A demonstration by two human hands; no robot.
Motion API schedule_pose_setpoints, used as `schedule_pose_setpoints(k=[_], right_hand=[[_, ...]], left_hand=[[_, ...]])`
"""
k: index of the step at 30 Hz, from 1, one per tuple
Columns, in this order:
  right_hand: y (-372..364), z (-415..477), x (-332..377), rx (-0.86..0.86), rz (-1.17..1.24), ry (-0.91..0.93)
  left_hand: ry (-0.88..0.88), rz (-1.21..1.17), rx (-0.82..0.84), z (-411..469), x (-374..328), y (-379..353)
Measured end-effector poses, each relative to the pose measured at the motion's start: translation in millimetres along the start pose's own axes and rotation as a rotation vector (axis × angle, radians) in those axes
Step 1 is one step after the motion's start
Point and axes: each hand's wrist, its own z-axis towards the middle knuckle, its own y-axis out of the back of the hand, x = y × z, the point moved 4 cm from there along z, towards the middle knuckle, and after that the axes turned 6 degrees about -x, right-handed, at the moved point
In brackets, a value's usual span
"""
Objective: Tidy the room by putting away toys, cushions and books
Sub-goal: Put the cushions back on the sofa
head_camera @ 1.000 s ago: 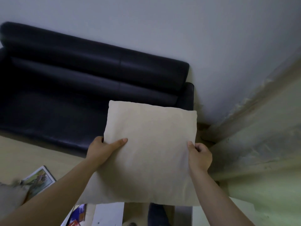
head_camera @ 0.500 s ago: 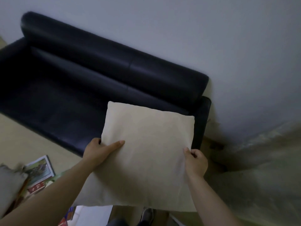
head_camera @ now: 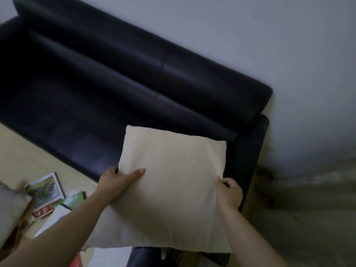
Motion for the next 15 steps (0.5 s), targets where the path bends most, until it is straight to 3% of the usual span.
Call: schedule_pose_setpoints(k=[15], right_hand=[[-98.4,58.9,-11.0,-0.034,-0.158,-0.026]], left_hand=[[0.013,0.036,0.048,123.5,-19.1,-34.1]])
